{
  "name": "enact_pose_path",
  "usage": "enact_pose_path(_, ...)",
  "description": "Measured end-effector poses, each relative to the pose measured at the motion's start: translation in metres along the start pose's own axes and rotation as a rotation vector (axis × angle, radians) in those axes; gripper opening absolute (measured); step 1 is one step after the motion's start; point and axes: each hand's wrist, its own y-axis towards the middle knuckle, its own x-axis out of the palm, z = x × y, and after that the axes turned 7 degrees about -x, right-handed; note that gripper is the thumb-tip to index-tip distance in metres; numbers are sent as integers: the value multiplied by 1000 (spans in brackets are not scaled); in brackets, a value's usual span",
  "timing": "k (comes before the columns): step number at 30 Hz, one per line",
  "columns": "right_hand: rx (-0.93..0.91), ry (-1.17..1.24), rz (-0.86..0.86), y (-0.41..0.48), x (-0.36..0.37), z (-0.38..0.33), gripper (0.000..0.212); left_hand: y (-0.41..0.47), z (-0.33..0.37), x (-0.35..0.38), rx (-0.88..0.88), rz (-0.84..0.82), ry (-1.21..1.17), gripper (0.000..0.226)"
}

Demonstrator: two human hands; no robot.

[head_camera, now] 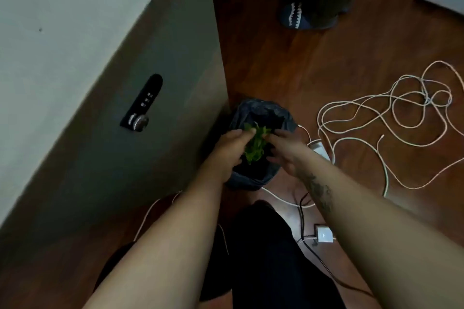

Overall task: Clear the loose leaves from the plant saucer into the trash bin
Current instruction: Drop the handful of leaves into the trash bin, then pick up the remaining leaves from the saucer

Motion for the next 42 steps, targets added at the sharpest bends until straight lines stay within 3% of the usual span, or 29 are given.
enact_pose_path(2,7,-55,35,2,-3,3,18,-1,0,-4,-99,-9,-11,55)
enact_pose_path(4,-28,-68,77,-4,-10,1,31,-8,2,-7,-92,-3,-69,55)
enact_pose_path(10,-144,-137,134,-70,-18,-62,5,-83,30,-14,197,149,-69,5)
enact_pose_path(22,-489,-351,-61,-215,45,-256,4,-277,133,-61,506,232,-63,7)
enact_pose_path(32,-616,-730,-388,-248,228,-251,11,-357,87,-233,528,651,-66,5)
enact_pose_path(35,-716,-862,-525,-260,293,-235,16,-373,56,-287,506,783,-165,5)
enact_pose_path(38,-831,-1019,-641,-273,362,-219,4,-387,20,-347,452,894,-241,11)
enact_pose_path(42,-1012,-1179,-755,-290,451,-191,11,-399,-22,-425,413,1034,-297,13)
